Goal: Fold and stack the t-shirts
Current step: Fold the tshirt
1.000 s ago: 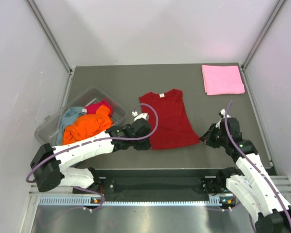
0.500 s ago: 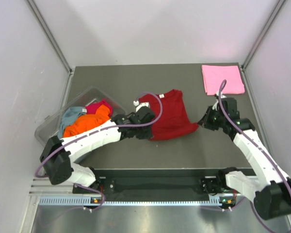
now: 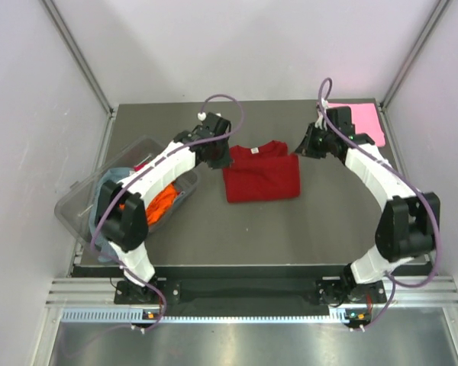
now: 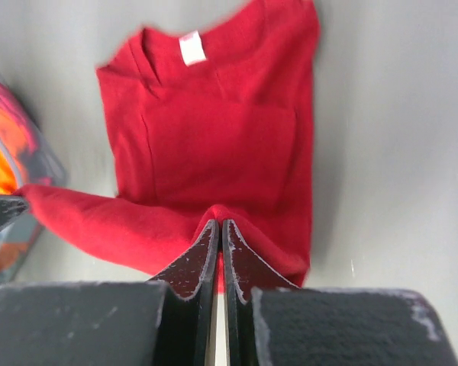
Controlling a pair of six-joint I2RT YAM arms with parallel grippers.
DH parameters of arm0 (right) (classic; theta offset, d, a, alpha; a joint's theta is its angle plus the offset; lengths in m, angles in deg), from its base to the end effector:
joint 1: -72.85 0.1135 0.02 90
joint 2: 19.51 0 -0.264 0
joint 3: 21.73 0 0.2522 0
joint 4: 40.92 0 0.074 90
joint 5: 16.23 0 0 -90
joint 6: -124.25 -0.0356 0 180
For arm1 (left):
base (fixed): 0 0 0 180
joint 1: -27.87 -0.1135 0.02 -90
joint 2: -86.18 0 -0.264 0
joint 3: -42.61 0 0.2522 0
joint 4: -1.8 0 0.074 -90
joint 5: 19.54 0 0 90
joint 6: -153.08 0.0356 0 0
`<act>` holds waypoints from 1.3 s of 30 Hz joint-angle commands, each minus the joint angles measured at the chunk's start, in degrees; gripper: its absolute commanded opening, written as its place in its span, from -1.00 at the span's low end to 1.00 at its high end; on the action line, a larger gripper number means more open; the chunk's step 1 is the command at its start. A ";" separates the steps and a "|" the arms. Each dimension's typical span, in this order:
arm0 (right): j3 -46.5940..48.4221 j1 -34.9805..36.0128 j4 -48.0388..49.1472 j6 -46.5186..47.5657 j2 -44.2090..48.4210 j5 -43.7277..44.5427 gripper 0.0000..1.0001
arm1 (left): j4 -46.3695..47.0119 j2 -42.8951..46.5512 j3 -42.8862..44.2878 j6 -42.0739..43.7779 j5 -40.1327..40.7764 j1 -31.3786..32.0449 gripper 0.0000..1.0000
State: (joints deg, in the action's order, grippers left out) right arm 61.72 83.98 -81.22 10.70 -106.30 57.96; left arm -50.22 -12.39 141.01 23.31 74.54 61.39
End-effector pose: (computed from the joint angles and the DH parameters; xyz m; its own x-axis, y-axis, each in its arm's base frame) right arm 0.3272 0.0742 0.2877 -0.7723 0.2399 -0.5883 -0.0771 0.8838 0.4615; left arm 0.3171 -0.2070 0.2873 -0.8354 -0.2120 -0.5072 -0.0259 0.9368 -0.3490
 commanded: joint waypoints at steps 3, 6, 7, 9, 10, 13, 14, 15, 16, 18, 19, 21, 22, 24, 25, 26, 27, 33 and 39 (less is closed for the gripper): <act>11.42 -0.68 4.66 1.31 -9.53 -3.87 -1.00 | -0.50 -8.20 10.53 4.26 -2.67 -4.41 -1.00; 17.91 -0.85 4.83 1.49 -15.16 -5.54 -1.00 | -0.32 -13.57 16.15 5.31 -3.81 -6.44 -1.00; 19.07 -1.03 5.10 1.49 -17.87 -6.07 -1.00 | -0.76 -14.98 19.13 5.49 -3.73 -6.97 -1.00; 22.14 -1.20 5.71 1.06 -20.34 -7.47 -1.00 | -0.94 -18.66 21.87 6.37 -5.66 -8.03 -1.00; 22.94 -1.38 6.41 0.96 -22.53 -8.43 -1.00 | -1.11 -19.73 24.23 6.54 -5.48 -8.38 -1.00; 25.40 -1.47 8.17 0.61 -26.31 -8.88 -1.00 | -1.46 -22.98 27.23 6.90 -4.52 -9.78 -1.00; 25.84 -1.82 8.61 0.35 -27.12 -8.97 -1.00 | -0.68 -24.12 27.33 6.81 -4.52 -10.66 -1.00; 26.37 -1.99 8.96 0.17 -27.99 -9.15 -1.00 | -0.41 -24.65 27.42 6.55 -4.52 -11.19 -1.00; 27.24 -2.26 9.75 0.00 -29.57 -9.67 -1.00 | 0.02 -25.09 27.42 6.46 -4.69 -11.63 -1.00; 28.30 -2.52 10.81 -0.35 -30.98 -10.20 -1.00 | 1.17 -26.67 27.51 6.11 -5.04 -12.95 -1.00; 28.57 -2.61 11.77 -0.36 -32.21 -10.55 -1.00 | 1.61 -27.03 27.51 6.28 -5.30 -13.56 -1.00; 29.88 -2.70 12.57 -0.44 -33.53 -10.99 -1.00 | 3.10 -28.52 27.77 6.55 -6.18 -14.00 -1.00; 30.41 -2.70 13.01 -0.44 -34.67 -11.17 -1.00 | 3.45 -28.96 28.03 6.81 -6.45 -14.18 -1.00; 31.73 -2.70 12.92 -0.62 -35.73 -10.73 -1.00 | 4.07 -30.63 29.52 7.42 -6.97 -14.45 -1.00; 31.91 -2.79 13.36 -0.79 -36.26 -10.56 -1.00 | 4.33 -31.16 30.14 8.30 -7.85 -14.45 -1.00; 32.00 -2.79 13.71 -1.14 -36.52 -10.38 -1.00 | 4.60 -32.29 30.75 8.65 -8.03 -14.53 -1.00; 32.00 -2.79 14.06 -1.32 -36.53 -10.12 -1.00 | 4.95 -32.83 31.89 9.09 -8.29 -14.53 -1.00; 30.34 -3.40 15.56 -2.81 -34.77 -6.25 -1.00 | 8.81 -34.33 32.52 9.10 -9.26 -14.88 -1.00; 27.79 -4.37 16.70 -3.87 -31.70 -3.88 -1.00 | 14.26 -33.10 31.03 8.39 -11.18 -14.88 -0.99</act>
State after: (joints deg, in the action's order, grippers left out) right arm 90.27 81.01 -69.16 7.64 -142.91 51.73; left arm -43.10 -47.25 171.33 31.50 65.03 46.99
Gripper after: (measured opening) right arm 0.009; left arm 0.021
